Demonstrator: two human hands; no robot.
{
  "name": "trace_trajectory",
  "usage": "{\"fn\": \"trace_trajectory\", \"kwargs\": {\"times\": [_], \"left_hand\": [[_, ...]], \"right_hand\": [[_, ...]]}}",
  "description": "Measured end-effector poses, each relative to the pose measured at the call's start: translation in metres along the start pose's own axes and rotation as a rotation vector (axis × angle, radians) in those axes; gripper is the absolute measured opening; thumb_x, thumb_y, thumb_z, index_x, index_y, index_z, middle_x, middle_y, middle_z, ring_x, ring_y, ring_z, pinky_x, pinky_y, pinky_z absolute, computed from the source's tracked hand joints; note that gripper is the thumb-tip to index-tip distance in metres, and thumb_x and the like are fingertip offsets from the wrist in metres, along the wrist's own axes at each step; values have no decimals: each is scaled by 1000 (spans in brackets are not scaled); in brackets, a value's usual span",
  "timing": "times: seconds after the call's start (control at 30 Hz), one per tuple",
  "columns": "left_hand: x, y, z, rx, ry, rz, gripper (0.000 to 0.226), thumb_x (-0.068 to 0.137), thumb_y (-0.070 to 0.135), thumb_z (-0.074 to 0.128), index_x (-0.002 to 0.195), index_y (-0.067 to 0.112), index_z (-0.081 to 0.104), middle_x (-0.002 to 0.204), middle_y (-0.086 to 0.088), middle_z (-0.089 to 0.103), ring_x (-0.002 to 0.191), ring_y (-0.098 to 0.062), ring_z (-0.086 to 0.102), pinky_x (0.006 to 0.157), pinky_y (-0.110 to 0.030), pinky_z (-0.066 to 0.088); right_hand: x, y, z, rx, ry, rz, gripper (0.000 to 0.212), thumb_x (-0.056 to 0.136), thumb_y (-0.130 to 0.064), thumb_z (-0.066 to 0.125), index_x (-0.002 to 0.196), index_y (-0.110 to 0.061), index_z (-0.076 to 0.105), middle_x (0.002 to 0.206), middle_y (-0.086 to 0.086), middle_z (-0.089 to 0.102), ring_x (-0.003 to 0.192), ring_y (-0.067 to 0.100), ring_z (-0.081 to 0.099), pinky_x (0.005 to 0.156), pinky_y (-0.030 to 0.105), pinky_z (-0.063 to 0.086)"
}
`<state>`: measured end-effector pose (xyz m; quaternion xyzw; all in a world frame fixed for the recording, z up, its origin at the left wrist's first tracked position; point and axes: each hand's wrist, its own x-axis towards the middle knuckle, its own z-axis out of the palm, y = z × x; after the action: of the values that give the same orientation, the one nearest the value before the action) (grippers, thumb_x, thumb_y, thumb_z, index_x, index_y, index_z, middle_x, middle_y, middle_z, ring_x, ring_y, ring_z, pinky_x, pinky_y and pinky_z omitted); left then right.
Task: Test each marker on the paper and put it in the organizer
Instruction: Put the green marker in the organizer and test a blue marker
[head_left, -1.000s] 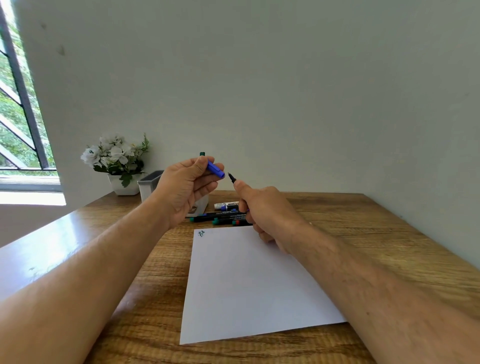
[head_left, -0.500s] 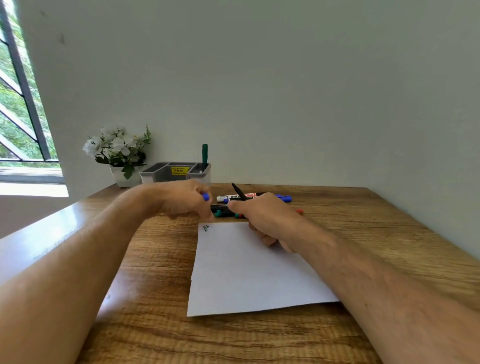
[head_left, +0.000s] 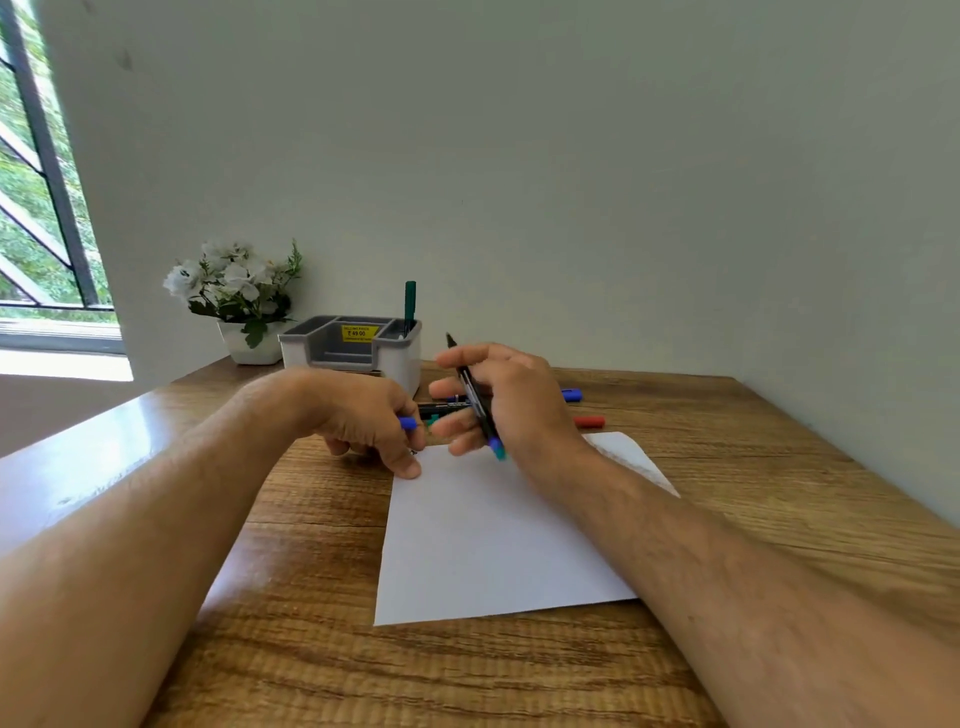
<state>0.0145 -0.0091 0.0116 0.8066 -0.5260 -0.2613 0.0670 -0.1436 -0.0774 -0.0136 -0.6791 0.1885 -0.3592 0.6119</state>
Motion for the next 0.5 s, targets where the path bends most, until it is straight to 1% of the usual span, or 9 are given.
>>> {"fn": "trace_trajectory", "kwargs": {"times": [0.03,0.1,0.17,0.23,0.27,0.3,0.37,0.43,0.5], "left_hand": [[0,0,0,5,0,-1,23,82,23,76,98,24,59,88,-1,55,69,-13,48,73,-39,51],[1,-1,-1,5,3,-6,25,81,24,77,99,24,60,88,-1,55,67,-13,48,86,-47,51],[1,-3,-2,0,7,-6,26,80,25,78,99,25,60,90,-1,55,68,-13,48,78,-42,52],[2,-4,-3,-1,12,-9,28,79,26,79,100,25,61,92,-2,56,68,-13,49,62,-30,47],[2,-5,-3,0,15,-11,29,78,27,80,101,24,62,91,-2,56,68,-13,48,58,-27,43],[2,-6,-3,0,19,-11,31,78,28,81,102,24,62,91,-2,56,67,-13,48,56,-26,41],[2,-7,-3,8,25,-12,33,76,30,82,102,24,63,89,-2,56,64,-13,46,54,-25,40],[2,-7,-3,29,29,-17,32,76,32,81,101,24,62,87,-2,56,64,-13,47,54,-25,40],[2,-6,-3,49,35,-21,31,77,34,80,99,25,60,87,-1,56,68,-12,49,56,-26,43]], "right_hand": [[0,-1,0,40,-9,17,30,100,-3,39,111,-11,66,101,16,74,60,25,70,49,31,58],[0,-3,0,37,-6,10,19,96,-3,49,105,-10,64,92,13,75,61,25,69,48,30,57],[1,-4,-2,-59,39,-42,8,94,-12,61,88,-12,65,72,11,71,50,19,62,44,25,49],[4,-3,-4,-179,57,-82,28,98,-29,59,79,-11,69,58,9,64,41,16,53,41,22,42],[4,-3,-3,-197,40,-79,35,100,-33,54,80,-10,72,57,10,63,41,16,52,40,22,41],[3,-2,-1,-188,16,-68,37,102,-32,50,86,-7,73,59,12,63,42,18,53,40,23,41],[2,0,2,-156,-15,-44,29,100,-21,51,96,-1,72,66,17,65,46,21,56,42,25,45],[2,3,4,-180,-20,-24,20,93,-12,57,94,2,72,70,19,66,52,25,61,46,27,51],[3,6,4,-206,-29,9,17,89,-10,60,88,1,72,69,19,68,56,29,65,49,31,55]]}}
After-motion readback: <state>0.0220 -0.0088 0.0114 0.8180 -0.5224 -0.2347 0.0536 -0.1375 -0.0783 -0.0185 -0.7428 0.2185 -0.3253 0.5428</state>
